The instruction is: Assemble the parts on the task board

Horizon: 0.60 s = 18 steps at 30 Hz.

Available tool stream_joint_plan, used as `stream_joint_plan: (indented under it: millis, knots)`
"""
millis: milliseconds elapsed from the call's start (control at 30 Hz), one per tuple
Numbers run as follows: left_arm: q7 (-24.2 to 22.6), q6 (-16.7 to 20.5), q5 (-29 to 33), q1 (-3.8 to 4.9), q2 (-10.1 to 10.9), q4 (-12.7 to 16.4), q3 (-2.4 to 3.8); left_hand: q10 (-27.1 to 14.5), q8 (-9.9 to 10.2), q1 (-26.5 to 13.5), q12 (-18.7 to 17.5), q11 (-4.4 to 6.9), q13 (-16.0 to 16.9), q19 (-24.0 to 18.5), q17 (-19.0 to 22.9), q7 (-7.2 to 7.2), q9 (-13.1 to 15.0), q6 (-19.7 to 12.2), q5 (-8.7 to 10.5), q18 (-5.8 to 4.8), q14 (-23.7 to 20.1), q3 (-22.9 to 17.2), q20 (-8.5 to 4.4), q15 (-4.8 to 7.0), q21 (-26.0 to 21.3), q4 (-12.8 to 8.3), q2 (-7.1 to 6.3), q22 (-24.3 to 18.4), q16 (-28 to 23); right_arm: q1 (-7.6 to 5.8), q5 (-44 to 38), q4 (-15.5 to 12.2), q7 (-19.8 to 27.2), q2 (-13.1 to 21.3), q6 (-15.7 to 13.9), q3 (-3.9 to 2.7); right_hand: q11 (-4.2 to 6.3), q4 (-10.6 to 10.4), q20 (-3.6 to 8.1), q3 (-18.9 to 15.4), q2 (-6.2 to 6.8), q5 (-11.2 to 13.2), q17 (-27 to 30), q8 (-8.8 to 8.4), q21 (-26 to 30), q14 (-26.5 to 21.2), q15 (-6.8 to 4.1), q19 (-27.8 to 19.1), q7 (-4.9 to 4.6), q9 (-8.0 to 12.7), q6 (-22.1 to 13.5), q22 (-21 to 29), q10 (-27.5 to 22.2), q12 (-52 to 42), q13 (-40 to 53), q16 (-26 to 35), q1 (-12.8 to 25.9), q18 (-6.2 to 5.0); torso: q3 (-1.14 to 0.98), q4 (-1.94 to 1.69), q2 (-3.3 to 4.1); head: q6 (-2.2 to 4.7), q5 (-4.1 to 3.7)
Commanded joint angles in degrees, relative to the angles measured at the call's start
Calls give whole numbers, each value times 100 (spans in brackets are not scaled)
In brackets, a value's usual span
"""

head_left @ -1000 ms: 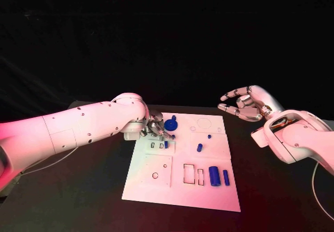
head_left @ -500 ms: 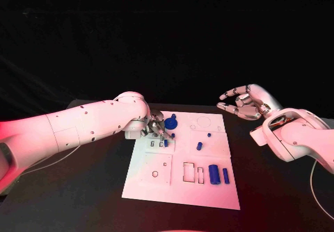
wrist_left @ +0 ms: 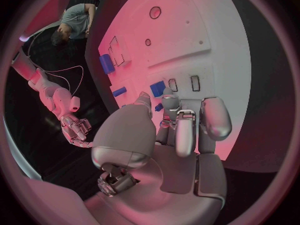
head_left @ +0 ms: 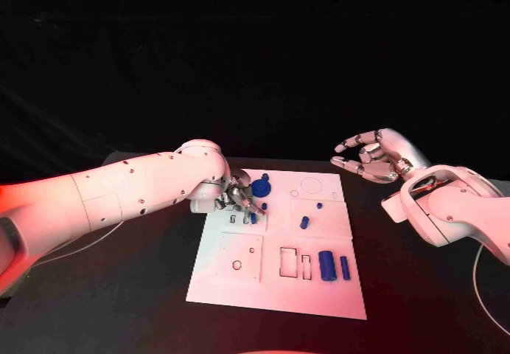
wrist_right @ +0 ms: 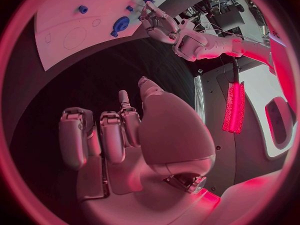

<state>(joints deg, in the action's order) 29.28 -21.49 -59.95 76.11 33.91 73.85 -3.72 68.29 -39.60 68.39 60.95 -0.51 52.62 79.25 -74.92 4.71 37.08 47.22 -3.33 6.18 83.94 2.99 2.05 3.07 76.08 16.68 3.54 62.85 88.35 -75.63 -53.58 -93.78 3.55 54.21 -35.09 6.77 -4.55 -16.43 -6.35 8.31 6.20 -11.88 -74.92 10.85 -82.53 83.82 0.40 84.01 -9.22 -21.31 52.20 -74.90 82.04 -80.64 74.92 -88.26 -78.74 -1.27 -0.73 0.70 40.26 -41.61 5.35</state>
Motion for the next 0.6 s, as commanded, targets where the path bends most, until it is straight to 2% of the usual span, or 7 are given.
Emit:
stream_joint_plan:
  millis: [33, 233, 367, 433, 467, 533, 600]
  knots:
    - [6, -149, 83, 0, -23, 17, 2, -47, -15, 71, -37, 4, -9, 1, -1320, -10, 11, -36, 6, -114, 541, -54, 19, 6, 36, 1, -13, 4, 31, 10, -55, 5, -12, -11, 76, -1, 32, -3, 29, 22, 17, -29, -812, 38, 25, 460, -36, 175, 20, -5, -7, -933, -19, 19, 618, 28, 44, -76, 5, -6, 6, 3, -3]
    - [6, -142, 132, -1, -26, 16, 2, -58, 16, 277, -42, 3, -18, -16, -1320, -8, 49, -61, 6, -114, 540, -201, 25, 4, 55, 0, 32, 24, 31, 18, -55, 9, -14, -16, 76, -1, 32, -3, 29, 22, 17, -29, -812, 38, 25, 460, -36, 175, 20, -5, -7, -933, -19, 19, 618, 28, 44, -76, 8, -5, 9, -4, 0]
    - [5, -141, 163, -1, -31, 7, 2, -77, 78, 569, -55, 19, -30, -27, -1317, -23, 73, -79, 3, -115, 538, -519, 19, 16, 79, -1, 40, 56, 28, 22, -55, 12, -15, -18, 77, -1, 32, -3, 29, 22, 17, -29, -812, 38, 25, 460, -36, 175, 20, -5, -7, -933, -19, 19, 618, 28, 44, -76, 8, -5, 10, -18, 1]
    - [5, -150, 180, -1, -34, 4, 2, -78, 107, 665, -54, 26, -27, -29, -1320, -30, 79, -77, 0, -117, 539, -694, 13, 22, 90, 2, -2, 73, 29, 23, -55, 14, -16, -19, 78, -1, 32, -3, 29, 22, 17, -29, -812, 38, 25, 460, -36, 175, 20, -5, -7, -933, -19, 19, 618, 28, 44, -76, 9, -5, 11, -20, -1]
    - [5, -156, 190, -1, -36, 3, 2, -89, 141, 732, -65, 29, -36, -36, -1325, -33, 84, -71, 3, -116, 540, -914, 8, 25, 95, 7, -86, 80, 32, 23, -55, 15, -16, -19, 78, 0, 32, -3, 29, 22, 17, -29, -812, 38, 25, 460, -36, 175, 20, -5, -7, -933, -19, 19, 618, 28, 44, -76, 9, -5, 13, -21, -2]
    - [4, -170, 200, -1, -38, 2, 2, -90, 162, 733, -68, 27, -40, -39, -1324, -31, 90, -61, 3, -117, 540, -1076, 8, 25, 101, 9, -159, 88, 31, 24, -55, 16, -16, -20, 79, 0, 33, -3, 31, 24, 14, -46, -812, 48, 32, 460, -38, 173, 21, -9, -12, -928, -15, 16, 620, 29, 54, -78, 7, -2, 13, -24, -4]
    - [4, -181, 207, -1, -39, 2, 2, -80, 201, 722, -60, 30, -31, -42, -1326, -34, 113, -36, -1, -118, 540, -1532, 4, 26, 114, 12, -337, 111, 31, 25, -55, 17, -16, -21, 79, 0, 33, -3, 31, 24, 14, -46, -812, 48, 32, 460, -38, 173, 21, -9, -12, -928, -15, 16, 620, 29, 54, -78, 6, 0, 12, -29, -9]
